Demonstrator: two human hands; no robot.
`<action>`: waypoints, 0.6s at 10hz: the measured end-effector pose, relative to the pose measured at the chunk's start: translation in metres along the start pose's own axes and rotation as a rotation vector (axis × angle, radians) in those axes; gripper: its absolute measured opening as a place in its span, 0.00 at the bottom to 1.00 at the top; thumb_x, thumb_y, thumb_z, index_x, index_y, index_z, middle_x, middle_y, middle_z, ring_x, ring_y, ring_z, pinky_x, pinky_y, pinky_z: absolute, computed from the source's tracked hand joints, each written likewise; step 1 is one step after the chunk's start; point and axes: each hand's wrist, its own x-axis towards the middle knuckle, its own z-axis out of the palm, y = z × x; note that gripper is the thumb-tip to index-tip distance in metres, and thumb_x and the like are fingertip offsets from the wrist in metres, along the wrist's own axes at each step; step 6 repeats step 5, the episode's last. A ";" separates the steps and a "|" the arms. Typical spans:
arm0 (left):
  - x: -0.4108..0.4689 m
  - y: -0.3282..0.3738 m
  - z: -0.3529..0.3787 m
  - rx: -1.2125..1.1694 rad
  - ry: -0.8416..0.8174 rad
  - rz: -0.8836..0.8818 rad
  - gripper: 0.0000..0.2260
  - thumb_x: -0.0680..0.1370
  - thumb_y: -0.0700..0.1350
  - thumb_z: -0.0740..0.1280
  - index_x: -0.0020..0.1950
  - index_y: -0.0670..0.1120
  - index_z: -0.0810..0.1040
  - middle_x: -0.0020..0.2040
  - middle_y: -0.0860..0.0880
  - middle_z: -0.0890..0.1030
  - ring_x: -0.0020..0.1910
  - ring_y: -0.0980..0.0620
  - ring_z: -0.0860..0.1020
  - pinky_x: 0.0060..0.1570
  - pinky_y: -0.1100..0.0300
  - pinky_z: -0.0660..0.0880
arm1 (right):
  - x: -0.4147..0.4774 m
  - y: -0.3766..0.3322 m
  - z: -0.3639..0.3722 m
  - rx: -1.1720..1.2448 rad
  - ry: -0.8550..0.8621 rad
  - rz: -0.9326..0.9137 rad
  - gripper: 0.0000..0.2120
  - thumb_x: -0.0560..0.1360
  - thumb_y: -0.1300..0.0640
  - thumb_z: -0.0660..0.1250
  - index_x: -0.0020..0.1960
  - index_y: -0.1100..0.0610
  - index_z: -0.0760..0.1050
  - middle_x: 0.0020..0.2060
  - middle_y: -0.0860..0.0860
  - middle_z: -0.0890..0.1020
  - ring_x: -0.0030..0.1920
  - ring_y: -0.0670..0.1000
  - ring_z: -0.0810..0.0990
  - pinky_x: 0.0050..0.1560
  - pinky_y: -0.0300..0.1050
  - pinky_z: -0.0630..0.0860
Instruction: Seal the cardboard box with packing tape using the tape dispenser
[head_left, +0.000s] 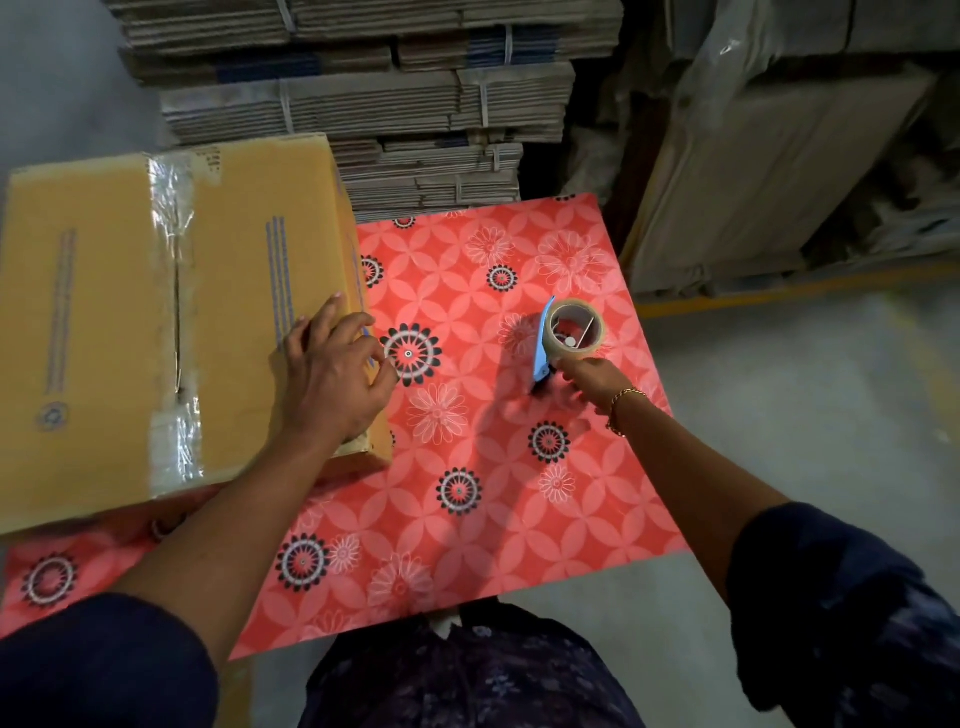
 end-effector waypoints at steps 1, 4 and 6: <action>-0.001 -0.001 0.001 0.019 -0.015 0.009 0.15 0.74 0.56 0.61 0.45 0.50 0.83 0.66 0.52 0.79 0.79 0.46 0.61 0.73 0.40 0.58 | -0.012 0.020 -0.005 -0.022 0.027 -0.075 0.18 0.75 0.43 0.67 0.51 0.58 0.79 0.45 0.55 0.84 0.43 0.55 0.79 0.41 0.47 0.73; -0.009 0.004 -0.027 -0.048 -0.098 0.097 0.24 0.79 0.57 0.64 0.70 0.45 0.73 0.77 0.42 0.68 0.79 0.41 0.61 0.74 0.39 0.57 | -0.086 0.046 -0.021 -0.049 0.245 -0.266 0.12 0.74 0.50 0.72 0.53 0.56 0.80 0.50 0.55 0.83 0.54 0.59 0.81 0.55 0.50 0.75; -0.015 0.010 -0.046 -0.039 -0.054 0.183 0.28 0.80 0.57 0.64 0.76 0.45 0.69 0.80 0.43 0.64 0.80 0.42 0.59 0.76 0.40 0.55 | -0.120 0.026 -0.021 -0.138 0.344 -0.381 0.18 0.76 0.49 0.70 0.62 0.57 0.78 0.58 0.53 0.82 0.58 0.55 0.79 0.53 0.44 0.71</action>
